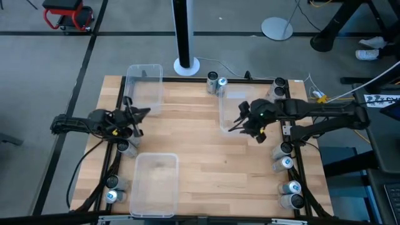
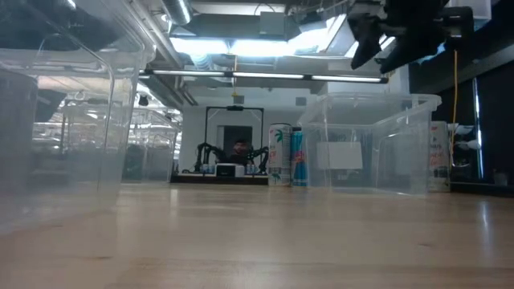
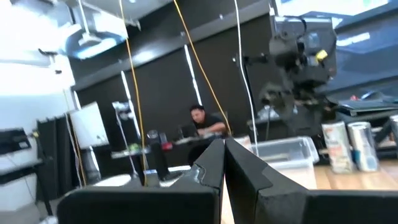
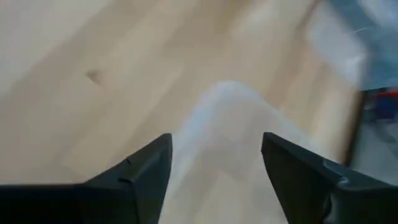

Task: Sort soda cans
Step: Move the top right transparent bin to the bottom right of the table

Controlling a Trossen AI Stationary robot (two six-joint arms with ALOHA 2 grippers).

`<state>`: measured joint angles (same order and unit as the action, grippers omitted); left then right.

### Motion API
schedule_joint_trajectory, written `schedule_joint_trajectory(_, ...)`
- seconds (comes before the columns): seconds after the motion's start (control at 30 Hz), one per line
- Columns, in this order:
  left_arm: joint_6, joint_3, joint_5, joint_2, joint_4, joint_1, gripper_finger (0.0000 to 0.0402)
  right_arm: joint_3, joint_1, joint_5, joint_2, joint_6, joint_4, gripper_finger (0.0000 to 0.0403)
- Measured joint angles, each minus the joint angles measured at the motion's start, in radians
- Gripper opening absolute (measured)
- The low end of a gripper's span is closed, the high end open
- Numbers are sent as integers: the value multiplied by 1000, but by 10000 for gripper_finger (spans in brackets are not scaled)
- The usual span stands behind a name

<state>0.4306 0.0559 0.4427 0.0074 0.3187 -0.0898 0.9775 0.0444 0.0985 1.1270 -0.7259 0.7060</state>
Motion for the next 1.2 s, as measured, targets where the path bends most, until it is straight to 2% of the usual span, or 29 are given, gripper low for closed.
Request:
schedule_joint_trajectory(0.1,29,0,0,0,39,0,5,20,0,27,64,56,32,256)
schedule_joint_trajectory(0.2,46,0,-1,4,71,0,5,81,2,26,144,74,146,249)
schedule_joint_trajectory(0.3,49,0,-1,4,78,0,5,167,2,-2,219,96,271,240)
schedule_joint_trajectory(0.4,38,0,-1,4,74,0,5,226,1,-21,271,129,321,233)
schedule_joint_trajectory(0.6,29,0,-2,4,51,0,5,235,1,-70,342,205,376,220)
schedule_joint_trajectory(0.83,-6,0,-2,4,-6,0,5,235,1,-115,411,183,393,200)
schedule_joint_trajectory(1.0,-60,0,-2,4,-36,0,5,235,1,-143,422,169,402,156)
schedule_joint_trajectory(1.2,-68,0,-2,4,-48,0,5,235,1,-124,418,183,427,64)
